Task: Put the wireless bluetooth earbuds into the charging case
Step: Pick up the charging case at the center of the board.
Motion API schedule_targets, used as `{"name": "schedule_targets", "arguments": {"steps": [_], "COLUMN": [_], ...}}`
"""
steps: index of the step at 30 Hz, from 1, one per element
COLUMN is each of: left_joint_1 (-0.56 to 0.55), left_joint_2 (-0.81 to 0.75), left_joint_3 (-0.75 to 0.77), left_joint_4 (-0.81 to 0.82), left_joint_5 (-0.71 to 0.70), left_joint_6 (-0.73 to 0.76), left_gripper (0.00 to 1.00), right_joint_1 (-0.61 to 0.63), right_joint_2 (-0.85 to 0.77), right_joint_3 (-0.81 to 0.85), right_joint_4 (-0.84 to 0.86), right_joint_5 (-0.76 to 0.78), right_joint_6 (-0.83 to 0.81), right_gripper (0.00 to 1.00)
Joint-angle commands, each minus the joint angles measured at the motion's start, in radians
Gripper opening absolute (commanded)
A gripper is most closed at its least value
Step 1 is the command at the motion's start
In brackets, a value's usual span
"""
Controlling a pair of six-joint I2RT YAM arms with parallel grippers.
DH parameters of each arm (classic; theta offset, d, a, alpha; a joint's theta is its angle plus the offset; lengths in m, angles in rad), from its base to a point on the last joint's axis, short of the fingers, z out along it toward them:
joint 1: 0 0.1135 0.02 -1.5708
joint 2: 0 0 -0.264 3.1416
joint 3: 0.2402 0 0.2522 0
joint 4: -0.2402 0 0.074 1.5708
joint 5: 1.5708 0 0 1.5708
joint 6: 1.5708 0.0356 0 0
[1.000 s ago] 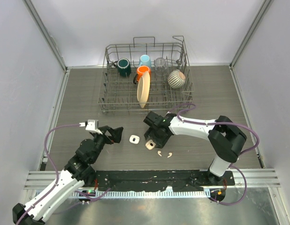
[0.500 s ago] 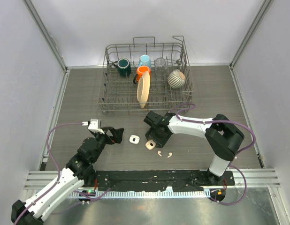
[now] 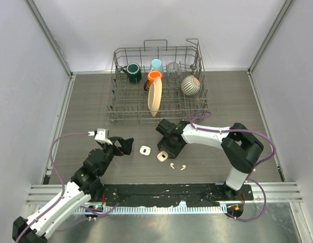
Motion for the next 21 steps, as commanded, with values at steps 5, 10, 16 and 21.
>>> {"name": "schedule_targets", "arguments": {"steps": [5, 10, 16, 21], "left_joint_1": [0.004, 0.004, 0.004, 0.004], "left_joint_2": [0.005, 0.007, 0.01, 0.007], "left_joint_3": [0.015, 0.015, 0.015, 0.021], "left_joint_4": [0.041, 0.043, 0.041, 0.038], "left_joint_5": [-0.001, -0.002, -0.004, -0.022], "left_joint_6": [0.012, 0.014, 0.014, 0.001], "left_gripper": [1.0, 1.0, 1.0, 1.0], "right_joint_1": [-0.002, -0.003, -0.002, -0.002], "right_joint_2": [0.015, 0.03, 0.024, 0.017], "right_joint_3": [0.019, 0.016, 0.001, -0.01], "right_joint_4": [0.013, 0.019, 0.027, 0.032], "right_joint_5": [-0.021, -0.041, -0.041, -0.046], "right_joint_6": [0.004, 0.001, 0.007, 0.006], "right_gripper": [0.61, 0.59, 0.49, 0.19]}}
